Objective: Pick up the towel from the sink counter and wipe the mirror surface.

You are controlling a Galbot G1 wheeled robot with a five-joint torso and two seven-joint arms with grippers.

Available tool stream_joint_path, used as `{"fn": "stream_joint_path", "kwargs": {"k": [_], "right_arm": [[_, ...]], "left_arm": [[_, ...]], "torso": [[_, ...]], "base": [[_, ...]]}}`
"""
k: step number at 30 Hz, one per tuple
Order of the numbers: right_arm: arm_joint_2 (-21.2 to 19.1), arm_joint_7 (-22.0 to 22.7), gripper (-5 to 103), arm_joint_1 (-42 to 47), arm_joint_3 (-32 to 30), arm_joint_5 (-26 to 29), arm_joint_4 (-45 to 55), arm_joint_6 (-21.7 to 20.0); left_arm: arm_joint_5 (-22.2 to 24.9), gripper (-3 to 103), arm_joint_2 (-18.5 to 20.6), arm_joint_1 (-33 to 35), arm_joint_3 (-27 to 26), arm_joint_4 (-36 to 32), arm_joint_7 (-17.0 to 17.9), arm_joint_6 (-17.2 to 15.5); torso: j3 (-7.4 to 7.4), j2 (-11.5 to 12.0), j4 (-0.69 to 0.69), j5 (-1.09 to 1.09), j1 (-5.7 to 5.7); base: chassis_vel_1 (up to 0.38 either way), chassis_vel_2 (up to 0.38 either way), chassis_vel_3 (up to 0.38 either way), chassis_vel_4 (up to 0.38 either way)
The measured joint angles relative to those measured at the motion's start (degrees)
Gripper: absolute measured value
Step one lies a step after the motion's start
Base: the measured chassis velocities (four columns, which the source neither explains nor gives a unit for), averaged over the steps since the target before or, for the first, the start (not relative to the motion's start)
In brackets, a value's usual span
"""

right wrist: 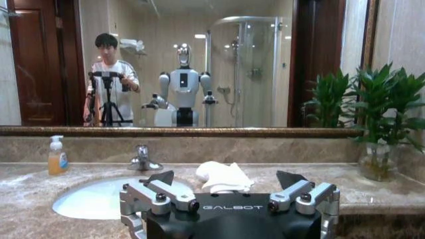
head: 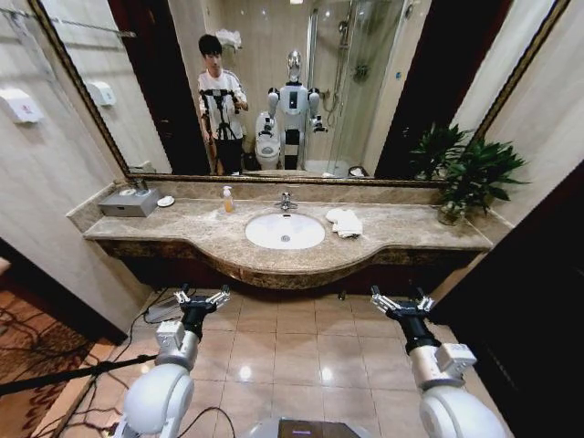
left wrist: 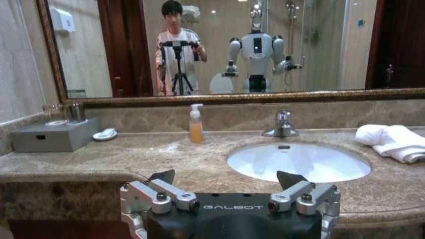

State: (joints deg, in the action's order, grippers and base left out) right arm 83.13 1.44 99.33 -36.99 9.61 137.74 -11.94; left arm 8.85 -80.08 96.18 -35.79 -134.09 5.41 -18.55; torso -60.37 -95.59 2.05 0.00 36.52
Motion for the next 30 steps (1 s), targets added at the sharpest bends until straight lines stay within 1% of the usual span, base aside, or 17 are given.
{"fn": "stream_joint_path", "kwargs": {"k": [9, 13, 17, 25, 30], "right_arm": [[0.1, 0.5, 100, -1.4, -0.2, 0.2, 2.0, -2.9], [-0.1, 0.6, 100, -3.5, 0.1, 0.7, 1.8, -4.0], [-0.9, 0.6, 100, -6.0, 0.2, 3.2, 2.3, -6.9], [-1.2, 0.9, 100, -9.5, -0.7, 6.8, 3.3, -9.8], [-0.9, 1.5, 100, -8.7, -1.2, 7.1, 5.0, -10.7]], "left_arm": [[0.0, 100, 0.0, 0.0, 0.0, 0.0, 0.0, 0.0], [0.0, 100, 0.0, 0.0, 0.0, 0.0, 0.0, 0.0], [0.0, 100, 0.0, 0.0, 0.0, 0.0, 0.0, 0.0], [0.0, 100, 0.0, 0.0, 0.0, 0.0, 0.0, 0.0], [0.0, 100, 0.0, 0.0, 0.0, 0.0, 0.0, 0.0]], "torso": [[0.0, 0.0, -0.01, 0.01, 0.0], [0.0, 0.0, 0.0, 0.0, 0.0], [0.0, 0.0, 0.0, 0.0, 0.0], [0.0, 0.0, 0.01, 0.0, 0.0], [0.0, 0.0, -0.01, 0.0, 0.0]], "base": [[0.0, 0.0, 0.0, 0.0], [0.0, 0.0, 0.0, 0.0], [0.0, 0.0, 0.0, 0.0], [0.0, 0.0, 0.0, 0.0], [0.0, 0.0, 0.0, 0.0]]}}
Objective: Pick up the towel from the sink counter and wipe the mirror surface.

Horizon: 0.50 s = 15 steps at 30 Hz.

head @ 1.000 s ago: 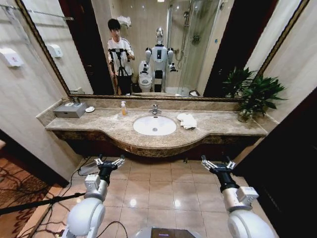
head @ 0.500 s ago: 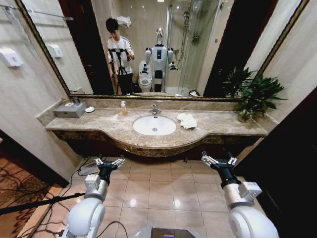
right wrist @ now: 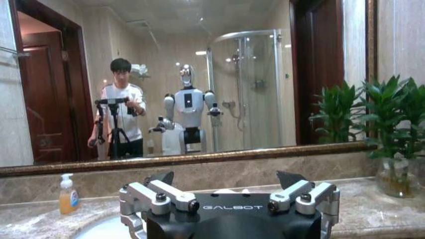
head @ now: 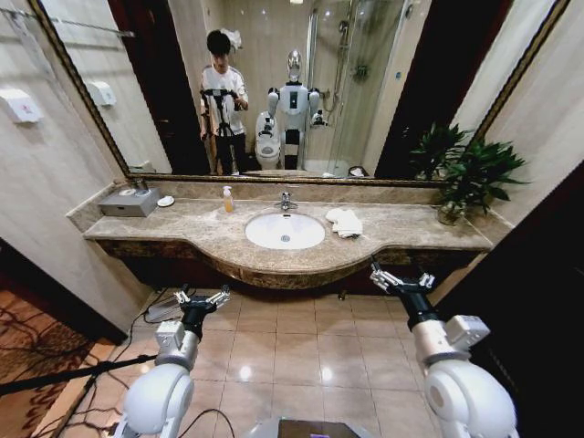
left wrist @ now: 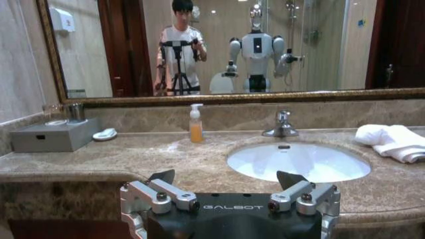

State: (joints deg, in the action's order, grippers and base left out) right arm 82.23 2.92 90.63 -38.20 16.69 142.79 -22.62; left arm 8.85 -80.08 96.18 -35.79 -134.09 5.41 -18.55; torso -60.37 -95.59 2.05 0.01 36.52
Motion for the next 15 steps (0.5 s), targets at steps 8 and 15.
{"fn": "stream_joint_path", "kwargs": {"k": [8, 15], "right_arm": [[0.7, -0.2, 100, -1.3, 1.8, -3.8, -0.2, 0.2], [0.6, -0.4, 100, -2.8, 2.2, -6.0, -1.4, 0.6]], "left_arm": [[0.0, 100, 0.0, 0.0, 0.0, 0.0, 0.0, 0.0], [0.0, 100, 0.0, 0.0, 0.0, 0.0, 0.0, 0.0]], "torso": [[0.0, 0.0, 0.01, 0.0, 0.0], [0.0, 0.0, 0.01, 0.0, 0.0]], "base": [[0.0, 0.0, 0.0, 0.0], [0.0, 0.0, 0.0, 0.0]]}}
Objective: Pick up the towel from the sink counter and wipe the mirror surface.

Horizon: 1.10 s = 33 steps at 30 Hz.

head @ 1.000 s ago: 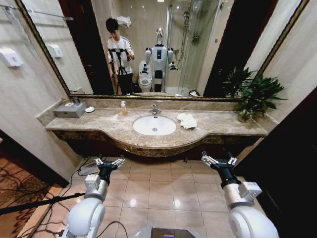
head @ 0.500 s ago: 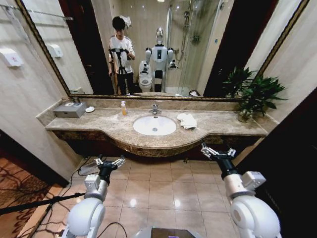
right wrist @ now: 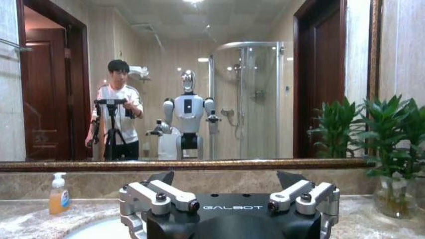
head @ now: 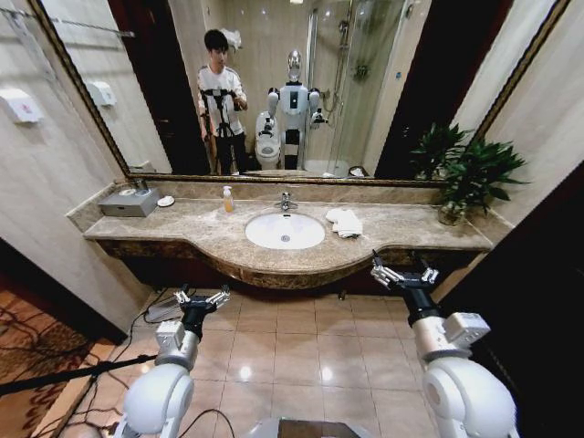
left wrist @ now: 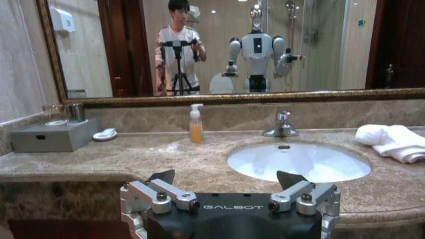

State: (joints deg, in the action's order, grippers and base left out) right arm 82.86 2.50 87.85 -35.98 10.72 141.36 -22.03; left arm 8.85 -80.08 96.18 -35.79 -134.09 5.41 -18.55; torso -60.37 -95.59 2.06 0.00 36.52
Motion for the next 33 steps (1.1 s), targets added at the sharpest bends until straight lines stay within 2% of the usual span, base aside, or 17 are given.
{"fn": "stream_joint_path", "kwargs": {"k": [9, 12, 14, 33], "right_arm": [[0.1, 0.2, 100, -0.4, 0.4, 0.1, -2.0, 1.4], [-0.1, 0.1, 100, -0.2, 0.3, 0.1, -2.1, 1.5], [-0.3, 0.1, 100, -0.3, 0.3, 0.2, -2.3, 1.5], [-0.4, 1.0, 100, -2.9, 1.1, 0.9, -3.5, -0.1]], "left_arm": [[0.0, 100, 0.0, 0.0, 0.0, 0.0, 0.0, 0.0], [0.0, 100, 0.0, 0.0, 0.0, 0.0, 0.0, 0.0], [0.0, 100, 0.0, 0.0, 0.0, 0.0, 0.0, 0.0], [0.0, 100, 0.0, 0.0, 0.0, 0.0, 0.0, 0.0]], "torso": [[0.01, 0.0, 0.01, 0.0, -0.01], [0.0, 0.0, -0.03, 0.02, -0.01], [0.0, 0.0, 0.0, -0.02, 0.01], [0.0, 0.0, 0.0, 0.0, 0.0]], "base": [[-0.052, 0.052, 0.049, -0.059], [-0.165, 0.134, 0.162, -0.168], [-0.16, 0.183, 0.182, -0.197], [-0.158, 0.156, 0.162, -0.161]]}}
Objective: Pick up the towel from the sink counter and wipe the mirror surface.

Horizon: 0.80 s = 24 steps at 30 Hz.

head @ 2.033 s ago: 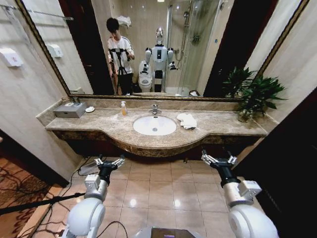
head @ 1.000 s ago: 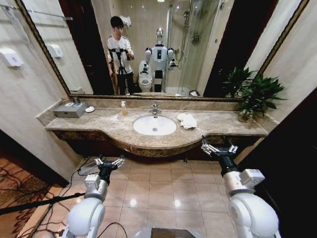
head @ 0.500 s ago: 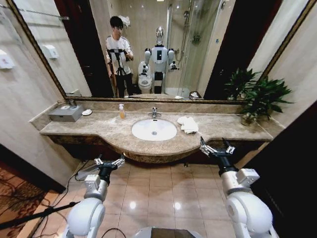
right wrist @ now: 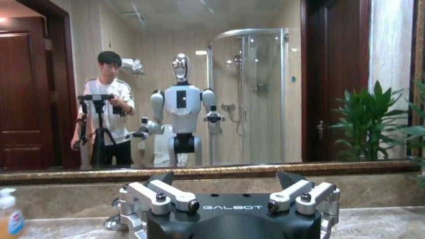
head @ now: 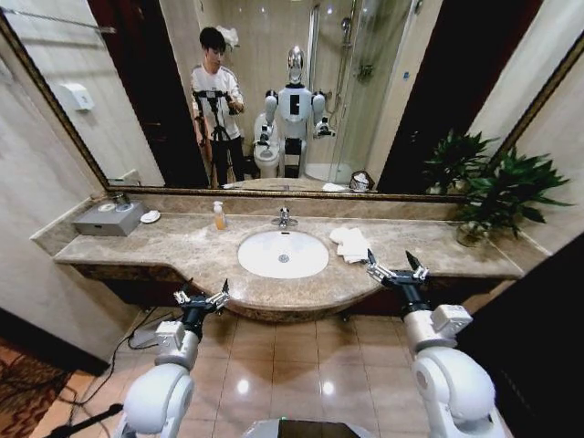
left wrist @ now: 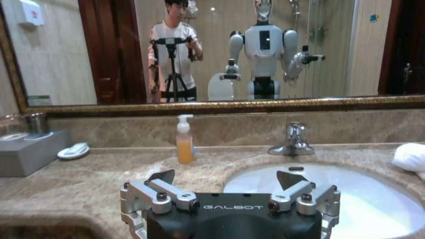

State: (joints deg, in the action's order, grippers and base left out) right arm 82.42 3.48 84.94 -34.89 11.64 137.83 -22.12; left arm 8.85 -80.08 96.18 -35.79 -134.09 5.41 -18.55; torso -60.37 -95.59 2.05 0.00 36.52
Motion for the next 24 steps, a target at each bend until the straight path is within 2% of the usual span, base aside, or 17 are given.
{"fn": "stream_joint_path", "kwargs": {"k": [8, 13, 18, 24], "right_arm": [[0.0, 0.0, 100, -0.4, 0.3, -1.0, -0.1, -1.7], [-0.3, 0.0, 100, -1.4, 0.5, -1.3, -0.9, -2.8], [-1.0, -0.4, 100, -3.4, 0.9, -1.4, -3.7, -2.9], [-1.0, -0.8, 100, -4.4, 1.4, -1.4, -5.2, -2.6]], "left_arm": [[0.0, 100, 0.0, 0.0, 0.0, 0.0, 0.0, 0.0], [0.0, 100, 0.0, 0.0, 0.0, 0.0, 0.0, 0.0], [0.0, 100, 0.0, 0.0, 0.0, 0.0, 0.0, 0.0], [0.0, 100, 0.0, 0.0, 0.0, 0.0, 0.0, 0.0]], "torso": [[-0.01, 0.0, 0.01, 0.01, 0.05], [0.0, 0.0, -0.02, 0.02, 0.01], [0.01, 0.0, 0.02, 0.0, -0.05], [0.01, 0.0, 0.0, 0.0, -0.02]], "base": [[-0.139, 0.141, 0.137, -0.139], [-0.02, 0.03, -0.003, -0.005], [0.0, 0.0, 0.0, 0.0], [-0.031, 0.018, 0.017, -0.029]]}}
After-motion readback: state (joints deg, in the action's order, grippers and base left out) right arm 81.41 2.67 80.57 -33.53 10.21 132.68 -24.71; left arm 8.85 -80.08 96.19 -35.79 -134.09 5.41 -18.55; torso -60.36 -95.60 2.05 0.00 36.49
